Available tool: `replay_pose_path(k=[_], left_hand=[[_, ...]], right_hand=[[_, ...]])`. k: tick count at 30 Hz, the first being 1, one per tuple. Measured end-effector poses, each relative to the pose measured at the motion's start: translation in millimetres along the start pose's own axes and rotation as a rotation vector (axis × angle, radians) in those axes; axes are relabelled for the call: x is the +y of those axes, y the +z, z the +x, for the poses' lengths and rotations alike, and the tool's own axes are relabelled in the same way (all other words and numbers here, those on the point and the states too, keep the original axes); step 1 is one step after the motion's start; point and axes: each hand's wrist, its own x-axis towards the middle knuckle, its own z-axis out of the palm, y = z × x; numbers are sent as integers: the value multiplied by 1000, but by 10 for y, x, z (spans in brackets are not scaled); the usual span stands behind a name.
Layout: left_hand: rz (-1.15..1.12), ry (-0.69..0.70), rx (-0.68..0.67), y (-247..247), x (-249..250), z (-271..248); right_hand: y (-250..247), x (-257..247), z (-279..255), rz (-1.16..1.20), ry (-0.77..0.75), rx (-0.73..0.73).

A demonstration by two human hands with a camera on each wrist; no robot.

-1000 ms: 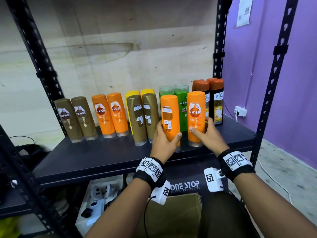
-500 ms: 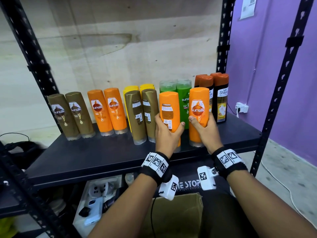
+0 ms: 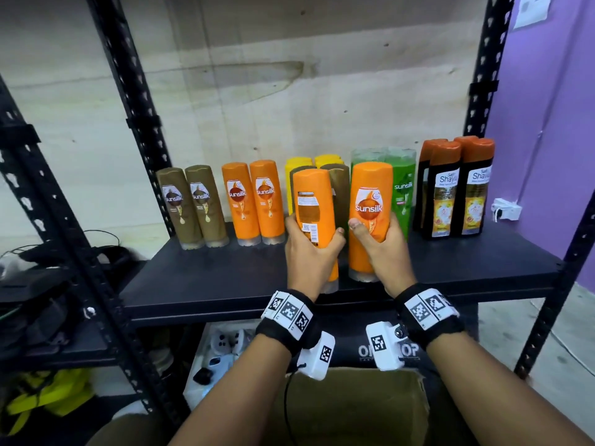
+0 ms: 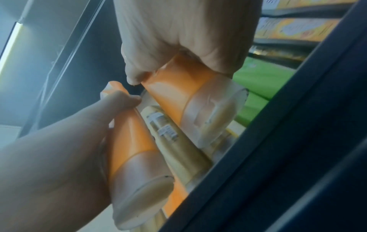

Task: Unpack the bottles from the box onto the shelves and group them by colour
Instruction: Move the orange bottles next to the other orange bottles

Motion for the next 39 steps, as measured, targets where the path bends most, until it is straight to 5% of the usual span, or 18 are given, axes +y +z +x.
replay_pose_path(k=[17, 39], left_hand=[[147, -35, 149, -1285, -337, 267], [46, 9, 135, -1498, -704, 468]], right_hand=[[1239, -128, -350, 88, -16, -191], [1733, 185, -417, 70, -1, -215]])
